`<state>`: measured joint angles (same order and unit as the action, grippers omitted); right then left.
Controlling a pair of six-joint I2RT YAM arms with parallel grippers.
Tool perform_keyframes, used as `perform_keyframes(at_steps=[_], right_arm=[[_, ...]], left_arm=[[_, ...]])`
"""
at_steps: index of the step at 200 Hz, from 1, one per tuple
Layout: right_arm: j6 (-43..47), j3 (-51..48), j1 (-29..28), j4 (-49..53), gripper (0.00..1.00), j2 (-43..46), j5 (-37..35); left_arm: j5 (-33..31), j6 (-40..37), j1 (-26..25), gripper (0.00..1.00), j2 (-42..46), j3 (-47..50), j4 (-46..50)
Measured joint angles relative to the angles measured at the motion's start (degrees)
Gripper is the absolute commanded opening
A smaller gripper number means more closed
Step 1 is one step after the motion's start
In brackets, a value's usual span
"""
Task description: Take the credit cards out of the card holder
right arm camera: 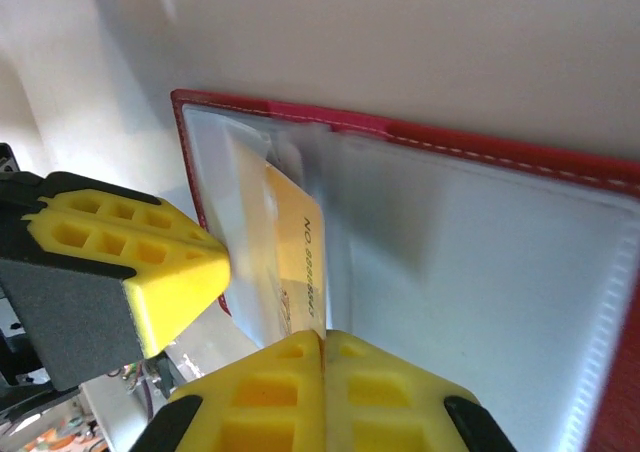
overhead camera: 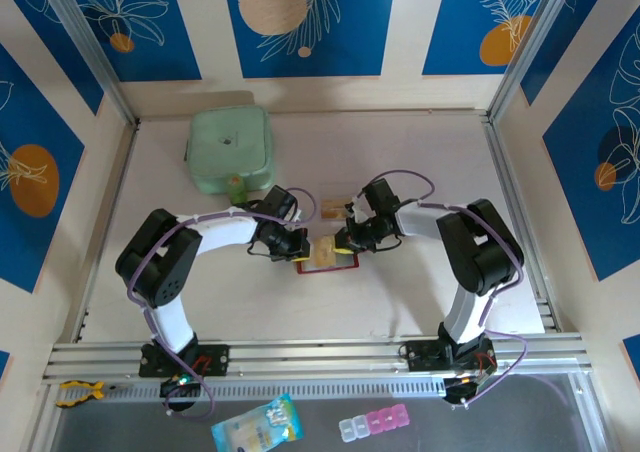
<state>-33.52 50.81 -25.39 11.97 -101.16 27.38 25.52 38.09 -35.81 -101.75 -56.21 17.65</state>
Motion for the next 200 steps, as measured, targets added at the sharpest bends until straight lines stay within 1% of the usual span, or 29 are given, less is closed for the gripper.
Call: perform_keyframes(at_steps=[67,120,136,145,164,175,200], right_arm=[[4.22,1.05,-0.13,9.75,0.02,4.66,-6.10],[5.66,5.25,-3.21,15.21,0.02,4.83,-10.78],[5.64,6.45,-4.11,16.15,0.06,4.52,-11.82],[5.51,7.06,-4.57,16.48,0.10,4.26,-12.26],[5.01,7.91,-5.29,16.85,0.12,3.98,-12.66],[4.96,8.24,-5.60,16.96,0.12,3.74,-12.87],[4.39,8.35,-6.08,17.27,0.06,3.34,-13.31]], left_arm=[[0.39,-4.63,0.00,0.01,0.46,0.02,2.16],[0.39,-6.64,0.00,0.02,0.87,0.00,4.33],[0.42,-6.60,0.00,0.02,0.87,0.00,4.28],[0.42,-6.54,0.00,0.02,0.87,0.00,4.28],[0.42,-6.51,0.00,0.02,0.87,0.00,4.26],[0.42,-6.51,0.00,0.02,0.87,0.00,4.26],[0.42,-6.51,0.00,0.02,0.87,0.00,4.24]])
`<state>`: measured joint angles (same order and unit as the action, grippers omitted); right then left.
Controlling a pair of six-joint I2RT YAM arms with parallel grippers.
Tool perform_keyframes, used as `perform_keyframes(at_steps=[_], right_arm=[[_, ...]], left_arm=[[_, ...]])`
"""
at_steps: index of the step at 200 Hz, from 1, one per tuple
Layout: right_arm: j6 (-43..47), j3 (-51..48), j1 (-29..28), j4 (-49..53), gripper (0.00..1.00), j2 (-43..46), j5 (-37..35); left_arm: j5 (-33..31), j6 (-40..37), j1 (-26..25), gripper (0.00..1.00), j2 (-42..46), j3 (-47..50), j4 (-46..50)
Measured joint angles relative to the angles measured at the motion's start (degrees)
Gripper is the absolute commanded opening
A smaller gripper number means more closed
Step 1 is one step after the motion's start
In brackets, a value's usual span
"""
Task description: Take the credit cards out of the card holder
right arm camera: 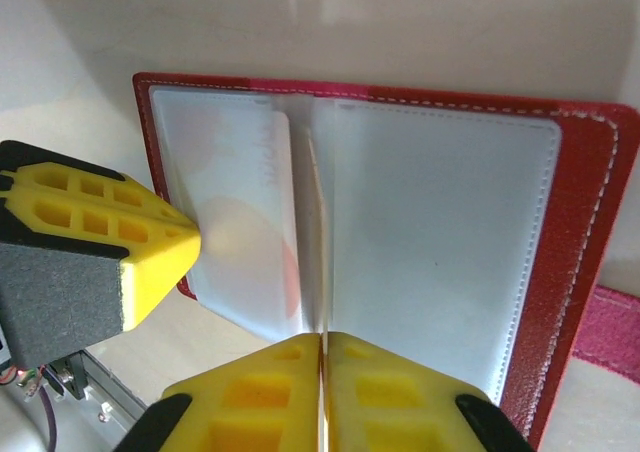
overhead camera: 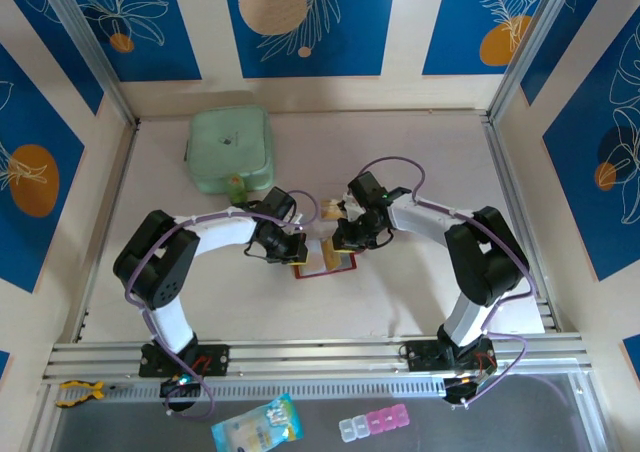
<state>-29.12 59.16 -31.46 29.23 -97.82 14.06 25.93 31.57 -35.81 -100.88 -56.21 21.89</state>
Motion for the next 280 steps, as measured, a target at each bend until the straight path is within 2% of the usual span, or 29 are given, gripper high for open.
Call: perform_keyframes(at_steps=[57,230,263,280], right_arm=[[-0.76,0.00,-0.04,1.42,0.00,0.00,-2.58],[-7.34,-2.40,-2.64,5.44,0.01,6.23,-9.29],[-4.83,-0.50,-2.54,8.61,0.02,7.74,-9.68],[0.28,2.73,-2.14,10.64,0.03,8.28,-9.51]], left_arm=[[-0.74,-0.66,0.00,0.02,0.00,-0.87,0.68],[-0.87,-5.16,0.17,0.02,-2.84,-6.38,5.07],[-0.94,-5.09,0.61,0.03,-2.19,-6.10,5.05],[-0.98,-4.87,1.01,0.04,-0.04,-4.79,4.52]])
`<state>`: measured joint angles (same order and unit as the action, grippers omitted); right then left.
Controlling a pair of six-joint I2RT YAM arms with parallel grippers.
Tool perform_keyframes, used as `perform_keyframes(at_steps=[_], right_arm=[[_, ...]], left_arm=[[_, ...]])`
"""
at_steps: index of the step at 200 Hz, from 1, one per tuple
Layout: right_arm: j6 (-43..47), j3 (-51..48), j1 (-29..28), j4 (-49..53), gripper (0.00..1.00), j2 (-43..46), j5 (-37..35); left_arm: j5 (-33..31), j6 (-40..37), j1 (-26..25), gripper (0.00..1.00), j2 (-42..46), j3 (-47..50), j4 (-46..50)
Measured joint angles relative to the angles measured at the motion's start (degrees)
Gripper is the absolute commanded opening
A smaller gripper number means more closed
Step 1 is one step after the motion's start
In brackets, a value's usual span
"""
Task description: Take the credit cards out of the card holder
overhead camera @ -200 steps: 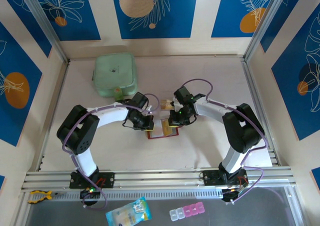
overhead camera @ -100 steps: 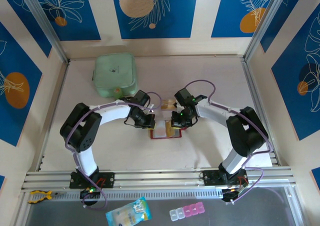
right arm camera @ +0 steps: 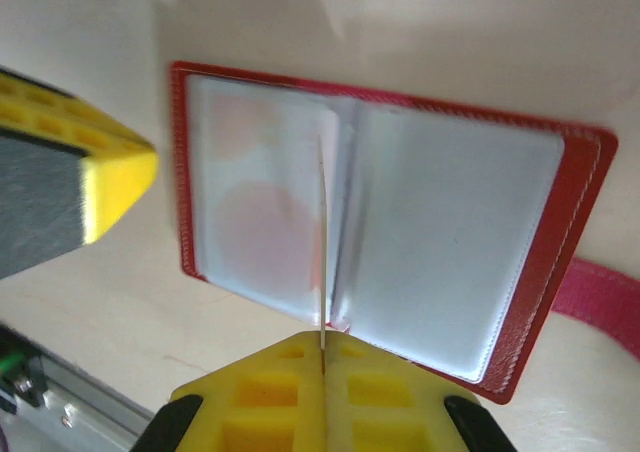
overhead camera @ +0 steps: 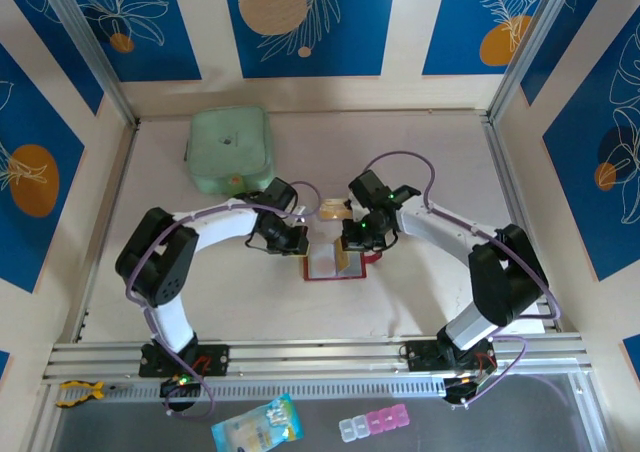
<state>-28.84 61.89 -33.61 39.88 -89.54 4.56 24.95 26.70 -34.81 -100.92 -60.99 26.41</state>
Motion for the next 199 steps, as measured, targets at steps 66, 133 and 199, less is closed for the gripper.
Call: perform_keyframes(at_steps=[66,133,199], right_arm=[[33.42,11.54,2.34,7.32,0.00,-2.78,-0.59],[65.46,26.56,5.05,14.51,0.00,-14.47,-7.04],[77.72,37.53,7.17,16.85,0.00,-21.84,-8.02]], left_arm=[[-1.49,3.91,1.25,0.07,7.21,4.35,-4.15],[-2.99,6.51,1.33,0.08,10.27,6.27,-4.79],[-3.91,7.52,1.49,0.09,11.30,6.62,-4.50]])
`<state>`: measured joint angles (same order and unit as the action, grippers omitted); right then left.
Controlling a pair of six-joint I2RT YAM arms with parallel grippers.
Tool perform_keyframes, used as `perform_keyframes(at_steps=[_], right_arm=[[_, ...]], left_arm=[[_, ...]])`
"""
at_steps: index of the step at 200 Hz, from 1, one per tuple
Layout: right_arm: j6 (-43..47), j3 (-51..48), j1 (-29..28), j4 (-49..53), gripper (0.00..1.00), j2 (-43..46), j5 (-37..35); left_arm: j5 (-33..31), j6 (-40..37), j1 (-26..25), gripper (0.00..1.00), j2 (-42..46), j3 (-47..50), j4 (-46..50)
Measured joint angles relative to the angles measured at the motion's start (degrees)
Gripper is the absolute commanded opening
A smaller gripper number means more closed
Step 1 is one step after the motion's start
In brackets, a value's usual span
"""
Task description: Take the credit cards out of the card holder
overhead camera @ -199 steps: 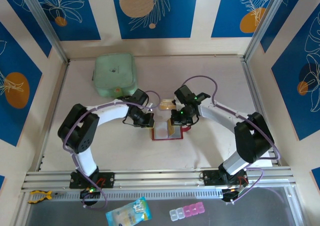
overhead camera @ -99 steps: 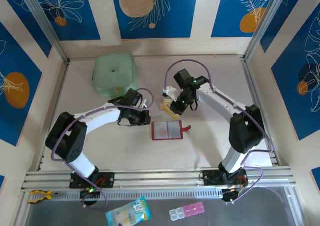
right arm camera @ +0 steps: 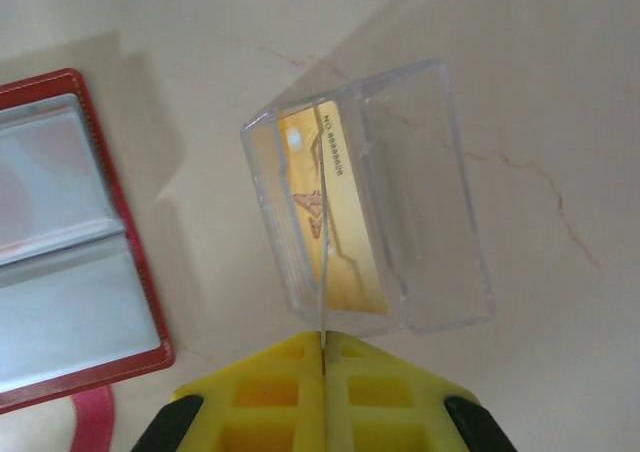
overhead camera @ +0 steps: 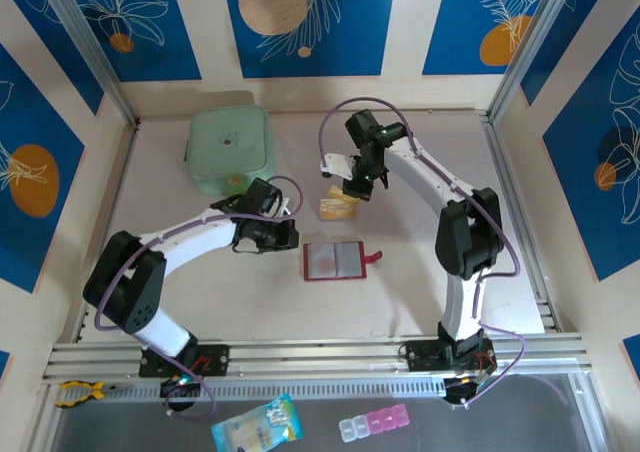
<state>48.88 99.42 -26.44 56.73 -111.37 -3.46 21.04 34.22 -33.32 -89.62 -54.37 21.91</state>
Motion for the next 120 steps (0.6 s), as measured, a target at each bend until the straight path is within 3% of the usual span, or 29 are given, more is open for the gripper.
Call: perform_keyframes(at_steps=[120], right_arm=[[5.77,3.23,0.61,2.69,0.02,-7.39,2.12]], left_arm=[[-0.57,-0.09,0.59,0.09,0.00,0.00,1.77]])
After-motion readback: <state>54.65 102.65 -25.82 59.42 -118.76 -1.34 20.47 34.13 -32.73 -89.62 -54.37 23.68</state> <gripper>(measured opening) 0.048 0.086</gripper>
